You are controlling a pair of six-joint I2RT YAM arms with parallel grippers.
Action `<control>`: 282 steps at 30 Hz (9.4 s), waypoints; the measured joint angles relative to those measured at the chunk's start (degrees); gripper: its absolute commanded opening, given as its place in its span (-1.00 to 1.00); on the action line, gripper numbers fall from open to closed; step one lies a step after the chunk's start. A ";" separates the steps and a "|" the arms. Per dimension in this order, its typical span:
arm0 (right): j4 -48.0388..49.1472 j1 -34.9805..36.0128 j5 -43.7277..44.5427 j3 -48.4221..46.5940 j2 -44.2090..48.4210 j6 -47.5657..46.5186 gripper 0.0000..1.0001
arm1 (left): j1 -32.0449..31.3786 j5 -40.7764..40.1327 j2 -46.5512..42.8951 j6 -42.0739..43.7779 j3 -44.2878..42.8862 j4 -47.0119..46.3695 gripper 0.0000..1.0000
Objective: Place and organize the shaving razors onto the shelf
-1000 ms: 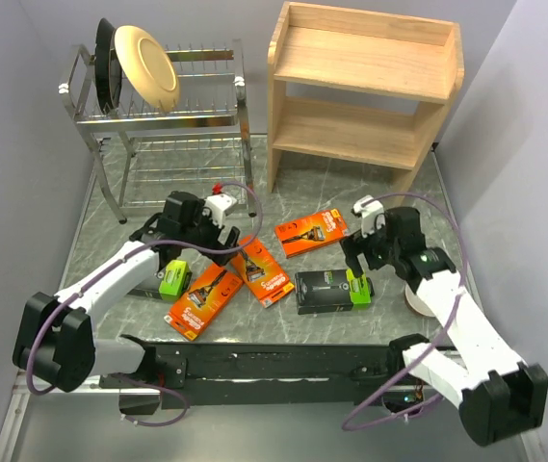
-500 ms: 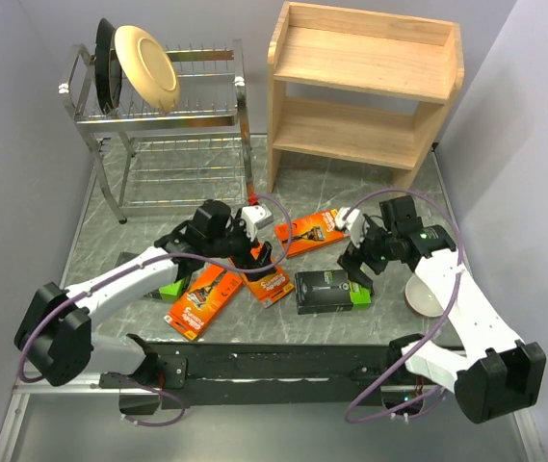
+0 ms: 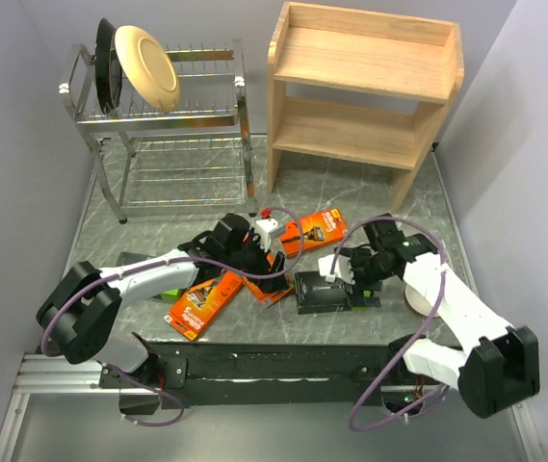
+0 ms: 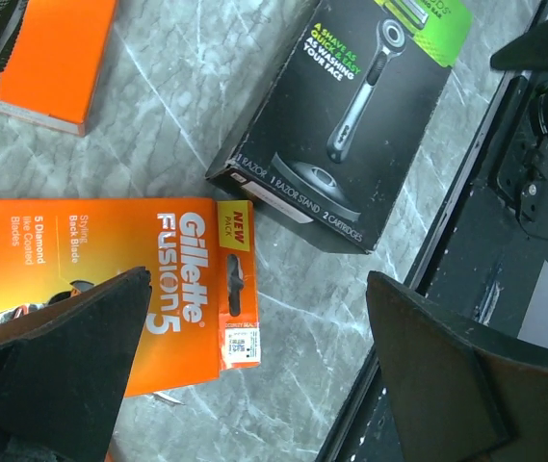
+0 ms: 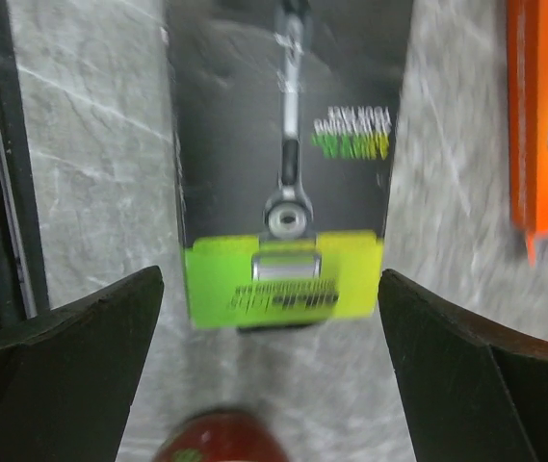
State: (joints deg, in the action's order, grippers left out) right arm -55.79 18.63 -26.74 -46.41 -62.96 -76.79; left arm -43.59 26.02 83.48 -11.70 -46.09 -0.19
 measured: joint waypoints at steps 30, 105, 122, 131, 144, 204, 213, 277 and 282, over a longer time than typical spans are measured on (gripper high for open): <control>15.82 5.99 0.15 -22.86 -34.93 47.93 0.92 | 11.54 -4.68 -4.57 -3.91 -5.38 4.52 0.99; 42.95 -14.95 -35.93 -1.73 -23.82 123.89 -0.98 | 11.78 -0.37 1.68 -63.78 7.06 -14.80 0.99; 48.68 -9.90 -33.90 8.00 -19.08 130.09 -1.00 | 7.61 -2.01 12.11 -85.09 -1.11 -8.57 0.35; 50.18 -8.09 -32.68 14.53 -14.60 130.46 -0.42 | 7.65 -2.45 8.94 -82.42 3.26 -10.58 -0.99; 51.19 -9.18 -34.86 17.00 -8.57 131.05 0.82 | 12.31 -2.75 4.81 -71.73 12.13 -18.36 -0.88; 50.66 -25.18 -31.67 -6.08 -9.73 124.65 -0.26 | 5.99 12.63 -0.33 -8.72 -13.40 7.50 0.83; 52.09 -28.26 -25.83 -20.74 -23.74 127.56 -0.21 | 6.56 10.51 1.49 -2.89 -19.61 8.39 0.83; 45.24 -27.50 -11.02 -15.45 -14.49 109.07 -1.00 | 0.85 -30.62 49.66 0.02 -73.66 -12.57 -0.99; 49.20 -27.34 -9.99 -15.45 -16.39 112.69 -1.00 | 0.76 -30.73 53.31 0.04 -75.34 -16.28 -0.92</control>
State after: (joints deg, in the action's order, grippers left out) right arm -6.59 -8.71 -36.73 -61.87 -79.35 35.90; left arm -42.83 -4.71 136.79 -11.66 -121.43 -16.47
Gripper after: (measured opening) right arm 0.008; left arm 0.015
